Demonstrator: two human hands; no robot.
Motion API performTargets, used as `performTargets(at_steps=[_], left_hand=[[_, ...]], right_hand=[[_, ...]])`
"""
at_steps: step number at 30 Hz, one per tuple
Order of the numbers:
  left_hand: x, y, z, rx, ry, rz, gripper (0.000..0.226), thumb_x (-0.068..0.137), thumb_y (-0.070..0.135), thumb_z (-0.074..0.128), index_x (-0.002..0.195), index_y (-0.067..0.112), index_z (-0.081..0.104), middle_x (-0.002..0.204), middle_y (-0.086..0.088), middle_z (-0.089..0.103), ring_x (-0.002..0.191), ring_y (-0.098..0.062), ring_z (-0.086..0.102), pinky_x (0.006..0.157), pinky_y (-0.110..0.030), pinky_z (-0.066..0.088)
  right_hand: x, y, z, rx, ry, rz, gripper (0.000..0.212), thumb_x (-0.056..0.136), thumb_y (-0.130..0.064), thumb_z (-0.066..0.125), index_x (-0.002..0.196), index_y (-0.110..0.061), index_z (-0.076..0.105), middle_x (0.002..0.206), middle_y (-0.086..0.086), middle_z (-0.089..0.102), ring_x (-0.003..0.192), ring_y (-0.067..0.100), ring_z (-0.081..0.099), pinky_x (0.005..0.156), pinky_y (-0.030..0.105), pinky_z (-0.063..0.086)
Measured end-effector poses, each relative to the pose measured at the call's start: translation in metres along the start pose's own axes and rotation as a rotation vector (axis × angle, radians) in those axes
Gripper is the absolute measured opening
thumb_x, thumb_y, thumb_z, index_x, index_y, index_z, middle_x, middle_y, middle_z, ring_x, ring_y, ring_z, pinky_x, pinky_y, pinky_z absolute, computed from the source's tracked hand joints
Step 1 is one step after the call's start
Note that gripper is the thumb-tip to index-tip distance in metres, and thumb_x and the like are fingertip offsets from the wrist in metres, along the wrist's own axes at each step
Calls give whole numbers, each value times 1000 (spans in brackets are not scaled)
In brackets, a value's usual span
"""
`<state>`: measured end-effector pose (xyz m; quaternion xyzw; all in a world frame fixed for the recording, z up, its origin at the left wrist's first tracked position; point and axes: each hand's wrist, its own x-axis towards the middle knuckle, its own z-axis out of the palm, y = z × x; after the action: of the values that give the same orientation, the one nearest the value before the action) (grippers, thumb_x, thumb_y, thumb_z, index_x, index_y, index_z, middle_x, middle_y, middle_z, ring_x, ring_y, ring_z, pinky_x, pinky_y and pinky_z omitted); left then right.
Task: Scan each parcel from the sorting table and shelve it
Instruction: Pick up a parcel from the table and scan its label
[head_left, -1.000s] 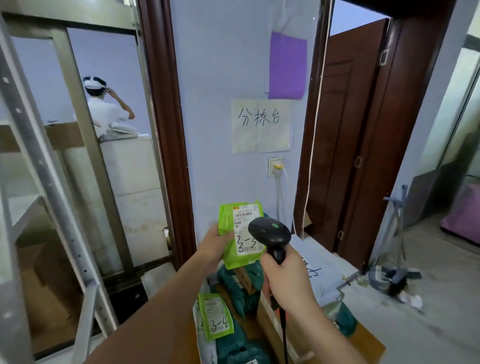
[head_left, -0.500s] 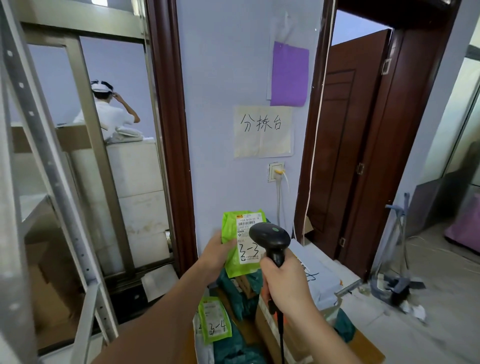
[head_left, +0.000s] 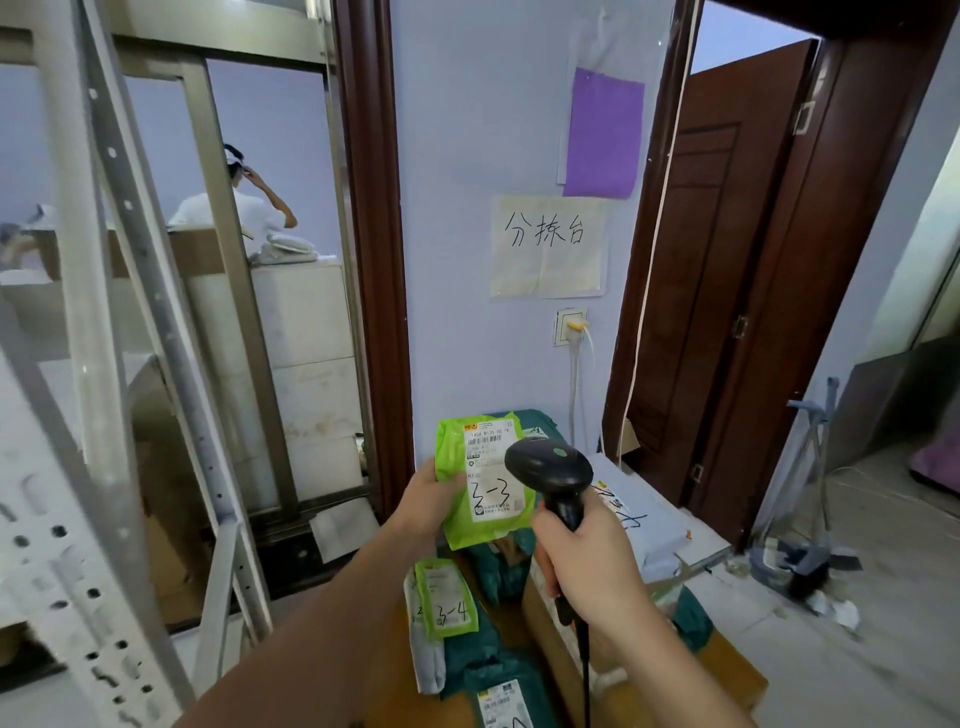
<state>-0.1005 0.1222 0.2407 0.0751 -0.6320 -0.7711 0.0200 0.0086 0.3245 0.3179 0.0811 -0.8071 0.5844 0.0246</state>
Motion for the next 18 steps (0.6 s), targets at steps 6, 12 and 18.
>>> performTargets(at_steps=[6, 12, 18], left_hand=[[-32, -3, -22, -59, -33, 19, 29, 100, 4, 61, 128, 9, 65, 121, -17, 74, 110, -38, 72, 97, -58, 56], [-85, -17, -45, -16, -81, -22, 29, 104, 9, 58, 132, 14, 65, 124, -12, 74, 113, -35, 71, 102, -61, 53], [-148, -13, -70, -27, -96, -14, 27, 105, 8, 54, 127, 17, 66, 119, -8, 76, 109, -30, 74, 95, -52, 58]], right_hand=[[-54, -17, 13, -119, 40, -19, 9, 90, -19, 58, 86, -25, 54, 55, 4, 58, 43, 17, 57, 54, 37, 53], [-127, -37, 32, -109, 52, -1, 7, 93, -12, 60, 90, -12, 54, 49, 1, 51, 37, 12, 50, 41, 20, 42], [-183, -55, 46, -70, 7, 13, 5, 93, -13, 58, 92, -17, 55, 59, 9, 52, 41, 17, 52, 47, 29, 48]])
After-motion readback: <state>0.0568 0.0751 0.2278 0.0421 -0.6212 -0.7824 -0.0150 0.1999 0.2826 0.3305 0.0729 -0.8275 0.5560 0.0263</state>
